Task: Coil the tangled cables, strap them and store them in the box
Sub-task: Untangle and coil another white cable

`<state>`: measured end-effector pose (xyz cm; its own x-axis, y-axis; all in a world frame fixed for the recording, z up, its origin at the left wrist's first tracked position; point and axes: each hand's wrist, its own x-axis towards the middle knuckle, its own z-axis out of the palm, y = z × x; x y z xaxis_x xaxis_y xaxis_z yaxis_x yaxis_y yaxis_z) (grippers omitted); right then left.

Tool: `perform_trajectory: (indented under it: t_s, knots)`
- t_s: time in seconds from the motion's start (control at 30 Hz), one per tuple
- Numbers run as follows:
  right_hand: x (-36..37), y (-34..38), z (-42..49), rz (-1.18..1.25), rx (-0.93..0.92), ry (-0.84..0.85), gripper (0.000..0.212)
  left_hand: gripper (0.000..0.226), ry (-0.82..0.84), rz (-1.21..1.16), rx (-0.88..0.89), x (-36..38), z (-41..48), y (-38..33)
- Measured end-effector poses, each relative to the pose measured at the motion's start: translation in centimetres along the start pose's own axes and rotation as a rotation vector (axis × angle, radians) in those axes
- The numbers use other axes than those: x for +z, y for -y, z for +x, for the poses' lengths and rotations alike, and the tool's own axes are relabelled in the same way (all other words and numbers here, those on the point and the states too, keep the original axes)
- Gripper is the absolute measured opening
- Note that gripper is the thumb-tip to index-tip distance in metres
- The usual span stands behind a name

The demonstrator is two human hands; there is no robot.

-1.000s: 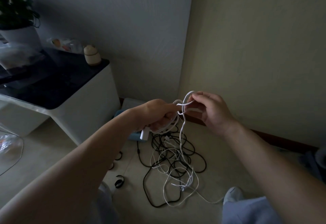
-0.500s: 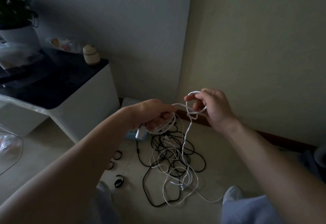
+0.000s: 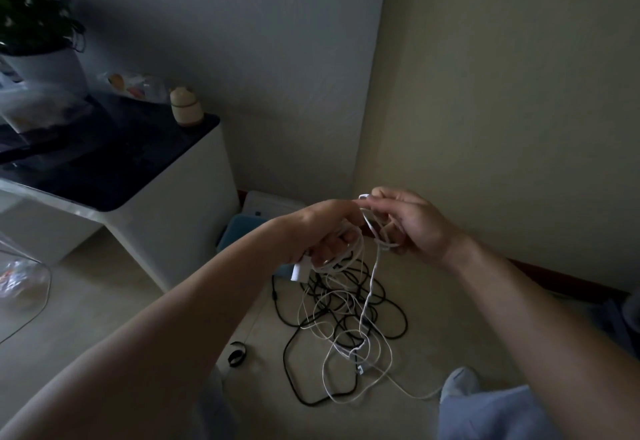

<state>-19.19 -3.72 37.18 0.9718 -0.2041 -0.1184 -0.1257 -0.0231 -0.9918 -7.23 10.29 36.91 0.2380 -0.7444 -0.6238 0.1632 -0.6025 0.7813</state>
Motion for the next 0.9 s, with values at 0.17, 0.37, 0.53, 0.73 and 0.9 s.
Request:
perform_trajectory:
  t_s: [0.17,0.37,0.53,0.73,0.9]
  knots:
    - [0.6,0.0,0.1,-0.082,-0.013,-0.106,0.045,0.019,0.217,-0.318,-0.016,-0.5,-0.2,-0.4]
    - [0.4,-0.1,0.2,-0.289,-0.082,-0.169,0.030,0.029,0.285,-0.290,0.005,-0.4,0.3,0.1]
    - [0.2,-0.4,0.2,-0.627,-0.142,-0.053,0.028,0.018,0.343,-0.280,0.009,-0.2,0.1,0.3]
    - [-0.3,-1.0,0.7,-0.347,-0.057,-0.232,0.012,0.024,0.379,-0.346,0.035,0.4,0.7,0.6]
    - [-0.3,-0.9,0.6,-0.346,-0.141,-0.198,0.030,0.030,0.305,-0.354,0.076,0.1,1.0,0.6]
